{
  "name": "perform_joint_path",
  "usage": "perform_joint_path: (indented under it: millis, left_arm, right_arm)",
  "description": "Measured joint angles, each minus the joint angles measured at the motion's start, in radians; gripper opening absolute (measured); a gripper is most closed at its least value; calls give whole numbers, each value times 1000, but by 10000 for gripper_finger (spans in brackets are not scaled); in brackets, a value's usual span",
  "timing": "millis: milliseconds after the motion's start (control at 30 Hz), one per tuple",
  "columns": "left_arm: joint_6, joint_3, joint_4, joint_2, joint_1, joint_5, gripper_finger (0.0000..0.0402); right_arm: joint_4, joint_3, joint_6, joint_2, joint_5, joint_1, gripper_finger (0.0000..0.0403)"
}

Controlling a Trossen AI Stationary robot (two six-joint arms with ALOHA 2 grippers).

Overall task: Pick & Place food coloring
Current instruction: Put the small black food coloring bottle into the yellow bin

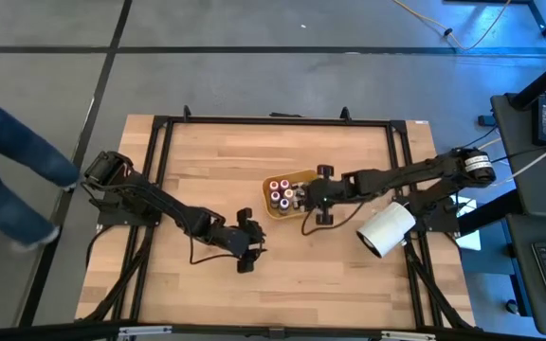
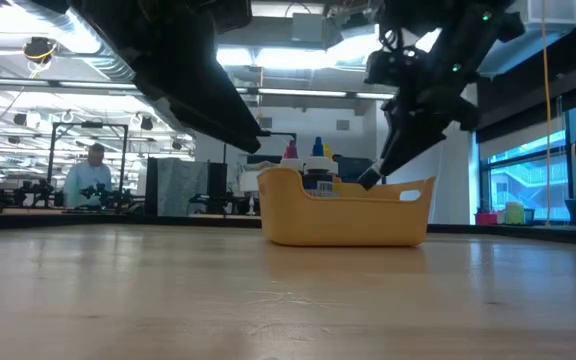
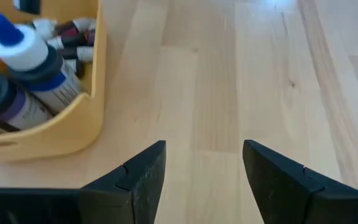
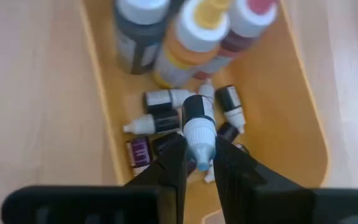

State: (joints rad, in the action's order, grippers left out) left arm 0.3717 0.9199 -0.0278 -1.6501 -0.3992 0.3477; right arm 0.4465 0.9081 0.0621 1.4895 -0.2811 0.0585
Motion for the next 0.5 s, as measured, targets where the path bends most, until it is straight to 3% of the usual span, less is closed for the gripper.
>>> perform_joint_path:
  millis: [200, 500]
  left_arm:
    - [35, 0, 0, 0, -5, -6, 212]
    - [43, -1, 1, 0, -13, -19, 209]
  right_arm:
    - [-19, 1, -2, 22, 71, -57, 71]
    - [-24, 0, -2, 106, 73, -68, 73]
